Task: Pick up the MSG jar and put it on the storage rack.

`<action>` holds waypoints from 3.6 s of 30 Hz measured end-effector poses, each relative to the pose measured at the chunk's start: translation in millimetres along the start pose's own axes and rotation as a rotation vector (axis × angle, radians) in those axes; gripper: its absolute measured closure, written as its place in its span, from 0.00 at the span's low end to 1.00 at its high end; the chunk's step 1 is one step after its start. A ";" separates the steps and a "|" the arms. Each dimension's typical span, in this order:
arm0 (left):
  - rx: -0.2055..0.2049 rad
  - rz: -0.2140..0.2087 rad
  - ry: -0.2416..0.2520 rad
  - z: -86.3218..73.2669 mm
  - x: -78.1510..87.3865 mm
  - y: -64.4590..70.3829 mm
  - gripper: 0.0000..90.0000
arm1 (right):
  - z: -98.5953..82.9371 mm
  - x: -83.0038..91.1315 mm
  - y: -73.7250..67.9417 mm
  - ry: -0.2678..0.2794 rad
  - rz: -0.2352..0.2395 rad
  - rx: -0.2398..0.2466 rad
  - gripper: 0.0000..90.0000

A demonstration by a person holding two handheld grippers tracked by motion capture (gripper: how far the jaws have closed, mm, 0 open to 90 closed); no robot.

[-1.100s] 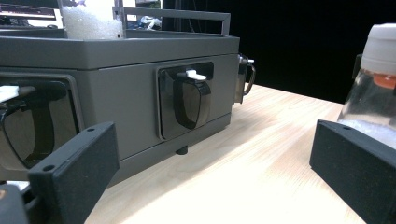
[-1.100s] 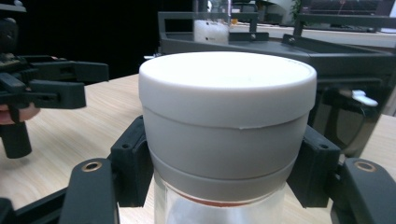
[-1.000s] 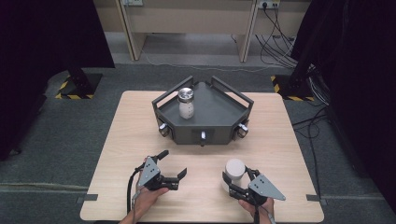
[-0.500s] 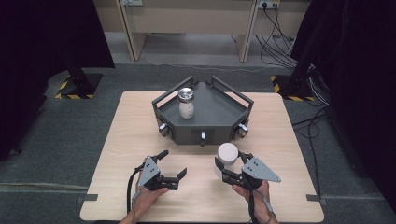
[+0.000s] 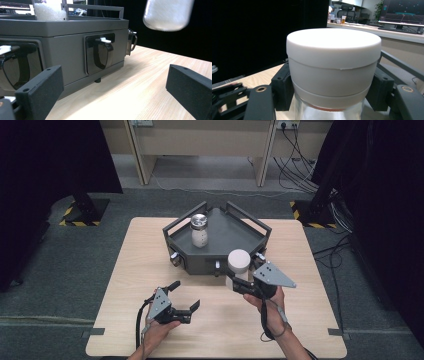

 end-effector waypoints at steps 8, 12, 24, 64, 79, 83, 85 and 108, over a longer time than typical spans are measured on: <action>0.001 -0.001 0.001 0.2 0.1 -0.1 0.01 | 18.7 -27.7 8.8 -0.006 -0.018 0.001 0.39; 0.000 -0.002 0.002 0.1 0.0 0.2 0.01 | 23.8 -44.0 13.2 -0.016 -0.027 -0.006 0.39; 0.000 -0.006 0.003 0.7 0.2 0.3 0.01 | 34.7 -87.4 24.0 -0.032 -0.077 -0.004 0.39; 0.003 -0.010 0.004 0.7 0.2 0.8 0.01 | -0.8 -155.1 49.1 -0.116 -0.186 0.008 0.39; -0.001 -0.013 0.000 0.5 0.0 1.5 0.01 | -6.3 -150.3 54.8 -0.118 -0.175 -0.019 0.31; 0.000 -0.013 -0.001 0.4 0.0 1.5 0.01 | -5.6 -147.4 53.7 -0.114 -0.192 -0.032 0.14; -0.002 -0.014 -0.001 0.4 0.0 1.6 0.01 | -5.8 -144.9 54.2 -0.103 -0.195 -0.042 0.09; -0.003 -0.012 -0.001 -0.3 -0.3 2.0 0.01 | -3.3 -91.6 49.8 0.017 -0.100 -0.111 0.02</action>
Point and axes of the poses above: each handheld gripper's, and its own axes: x roughly backward along the jaws, z roughly out of its top, y roughly to its right, the point moved 9 cm from there along -x, roughly forward along the jaws, and after that the axes turned 10 degrees about y, right-handed, at the moved point
